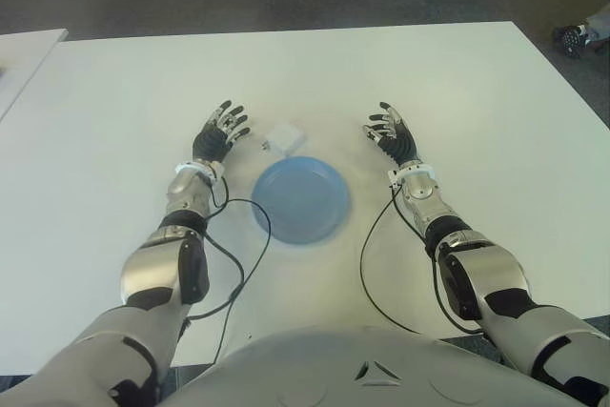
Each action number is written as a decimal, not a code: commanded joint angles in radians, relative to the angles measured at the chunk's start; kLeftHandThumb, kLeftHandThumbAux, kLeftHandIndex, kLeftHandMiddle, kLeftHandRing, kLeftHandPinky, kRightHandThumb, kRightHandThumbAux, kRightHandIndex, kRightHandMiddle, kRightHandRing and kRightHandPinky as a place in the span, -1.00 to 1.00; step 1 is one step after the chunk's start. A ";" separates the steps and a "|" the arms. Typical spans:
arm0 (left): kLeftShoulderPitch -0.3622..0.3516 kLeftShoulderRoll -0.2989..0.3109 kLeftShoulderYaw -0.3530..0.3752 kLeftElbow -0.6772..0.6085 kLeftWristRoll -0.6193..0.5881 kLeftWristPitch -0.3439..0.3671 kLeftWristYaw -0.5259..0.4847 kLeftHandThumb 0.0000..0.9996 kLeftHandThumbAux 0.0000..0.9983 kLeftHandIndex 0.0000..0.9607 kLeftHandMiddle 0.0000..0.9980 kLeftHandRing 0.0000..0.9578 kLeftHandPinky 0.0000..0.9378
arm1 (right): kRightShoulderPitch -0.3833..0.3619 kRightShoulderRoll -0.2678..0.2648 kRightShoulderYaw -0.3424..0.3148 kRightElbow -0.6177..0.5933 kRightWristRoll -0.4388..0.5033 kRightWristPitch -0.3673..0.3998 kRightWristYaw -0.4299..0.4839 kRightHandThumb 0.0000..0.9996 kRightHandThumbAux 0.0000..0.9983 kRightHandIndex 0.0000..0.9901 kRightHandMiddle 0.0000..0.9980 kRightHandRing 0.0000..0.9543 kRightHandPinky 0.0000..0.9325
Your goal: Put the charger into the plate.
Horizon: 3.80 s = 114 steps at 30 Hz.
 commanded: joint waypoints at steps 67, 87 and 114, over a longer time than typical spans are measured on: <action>-0.030 -0.033 -0.997 0.037 1.133 0.140 1.292 -0.67 -0.65 -1.00 -1.00 -1.00 -1.00 | 0.084 0.041 0.071 0.077 -0.062 0.111 0.005 0.03 0.13 -0.90 -0.50 -0.37 -0.30; -0.029 -0.041 -0.989 0.047 1.113 0.100 1.291 -0.72 -0.69 -1.00 -1.00 -1.00 -1.00 | 0.080 0.042 0.073 0.082 -0.059 0.122 0.021 0.06 0.14 -0.87 -0.51 -0.37 -0.24; -0.135 0.069 -0.913 -0.002 1.037 0.047 1.129 -0.64 -0.62 -1.00 -1.00 -1.00 -1.00 | 0.080 0.035 0.081 0.085 -0.067 0.122 0.026 0.10 0.13 -0.83 -0.44 -0.31 -0.23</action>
